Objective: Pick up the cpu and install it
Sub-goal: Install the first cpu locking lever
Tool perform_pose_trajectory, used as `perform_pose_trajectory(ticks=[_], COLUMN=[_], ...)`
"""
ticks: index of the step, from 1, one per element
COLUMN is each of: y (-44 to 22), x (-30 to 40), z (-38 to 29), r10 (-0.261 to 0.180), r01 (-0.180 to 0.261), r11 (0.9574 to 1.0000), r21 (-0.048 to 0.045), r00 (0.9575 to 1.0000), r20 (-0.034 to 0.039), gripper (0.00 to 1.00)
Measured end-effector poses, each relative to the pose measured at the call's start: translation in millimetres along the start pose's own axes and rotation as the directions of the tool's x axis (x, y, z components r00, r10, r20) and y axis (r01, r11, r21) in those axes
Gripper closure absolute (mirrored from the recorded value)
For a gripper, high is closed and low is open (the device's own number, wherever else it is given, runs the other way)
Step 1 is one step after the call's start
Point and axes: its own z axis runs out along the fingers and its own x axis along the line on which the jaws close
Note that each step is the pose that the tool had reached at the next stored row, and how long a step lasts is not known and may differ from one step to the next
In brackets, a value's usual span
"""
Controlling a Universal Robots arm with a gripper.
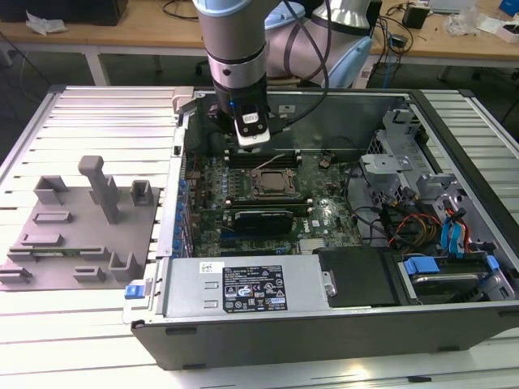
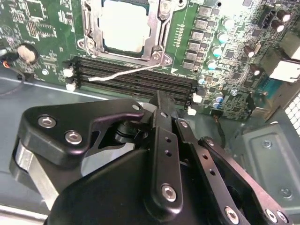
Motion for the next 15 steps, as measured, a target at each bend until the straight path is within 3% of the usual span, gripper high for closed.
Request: perform_pose_trajectory(ticks=[4,10,15], y=[0.1,0.0,1.1], x=[-0.2,-4.1,-9.6], z=[0.4,7.0,12.2], r10=[0.006,0.059,0.081], r01=[-0.006,-0.059,-0.081], r11=[1.0,0.9983,0.9967], r21=[0.0002,0.0019,0.0023], r00=[1.0,0.9982,0.9965], r20=[0.0017,0.0153,0.0209], gripper=[0.89,0.89,0.89])
